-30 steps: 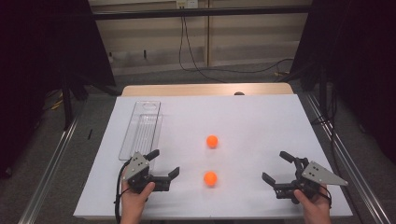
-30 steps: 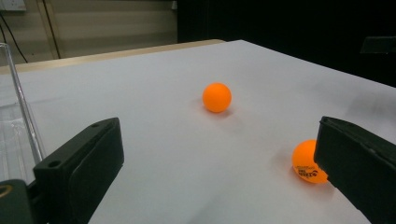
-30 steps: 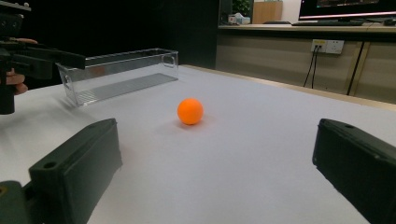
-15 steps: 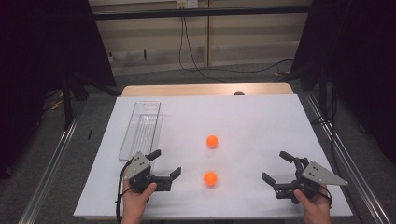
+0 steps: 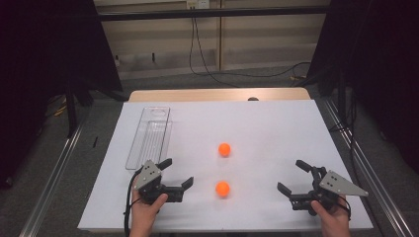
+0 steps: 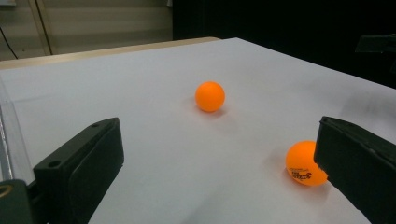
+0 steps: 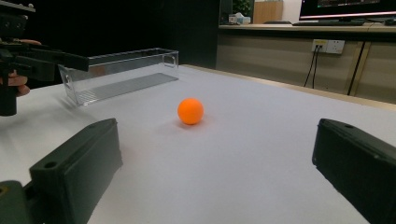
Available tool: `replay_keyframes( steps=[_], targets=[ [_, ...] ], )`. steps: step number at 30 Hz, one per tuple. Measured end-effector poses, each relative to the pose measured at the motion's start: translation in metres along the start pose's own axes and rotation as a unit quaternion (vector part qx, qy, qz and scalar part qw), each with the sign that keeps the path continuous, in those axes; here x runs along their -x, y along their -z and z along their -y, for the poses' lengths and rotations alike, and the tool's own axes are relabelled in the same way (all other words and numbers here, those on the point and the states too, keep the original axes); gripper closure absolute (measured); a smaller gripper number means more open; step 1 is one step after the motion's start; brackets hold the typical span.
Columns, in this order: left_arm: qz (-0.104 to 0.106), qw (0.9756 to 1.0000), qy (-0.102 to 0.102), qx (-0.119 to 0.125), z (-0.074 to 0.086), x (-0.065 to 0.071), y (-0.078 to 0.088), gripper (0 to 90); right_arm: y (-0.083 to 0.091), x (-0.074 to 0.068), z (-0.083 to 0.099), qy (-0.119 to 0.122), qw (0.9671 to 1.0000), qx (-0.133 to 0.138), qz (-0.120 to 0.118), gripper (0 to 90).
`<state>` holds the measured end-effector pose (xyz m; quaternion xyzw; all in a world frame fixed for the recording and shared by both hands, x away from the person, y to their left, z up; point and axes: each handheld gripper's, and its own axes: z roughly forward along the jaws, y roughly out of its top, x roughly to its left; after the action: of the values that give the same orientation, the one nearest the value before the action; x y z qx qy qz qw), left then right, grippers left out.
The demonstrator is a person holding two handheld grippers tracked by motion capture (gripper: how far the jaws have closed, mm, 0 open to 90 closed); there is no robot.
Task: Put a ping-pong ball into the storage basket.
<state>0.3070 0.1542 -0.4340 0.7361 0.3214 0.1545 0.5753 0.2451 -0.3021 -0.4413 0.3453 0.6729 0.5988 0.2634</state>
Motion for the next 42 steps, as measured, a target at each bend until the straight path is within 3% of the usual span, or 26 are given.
replay_keyframes(
  steps=[42],
  targets=[
    [0.013,0.9994,-0.006,-0.033,0.002,0.013,-0.022,1.7,0.000,0.000,0.000,0.001,1.0000,-0.001,-0.001,0.8]
  ],
)
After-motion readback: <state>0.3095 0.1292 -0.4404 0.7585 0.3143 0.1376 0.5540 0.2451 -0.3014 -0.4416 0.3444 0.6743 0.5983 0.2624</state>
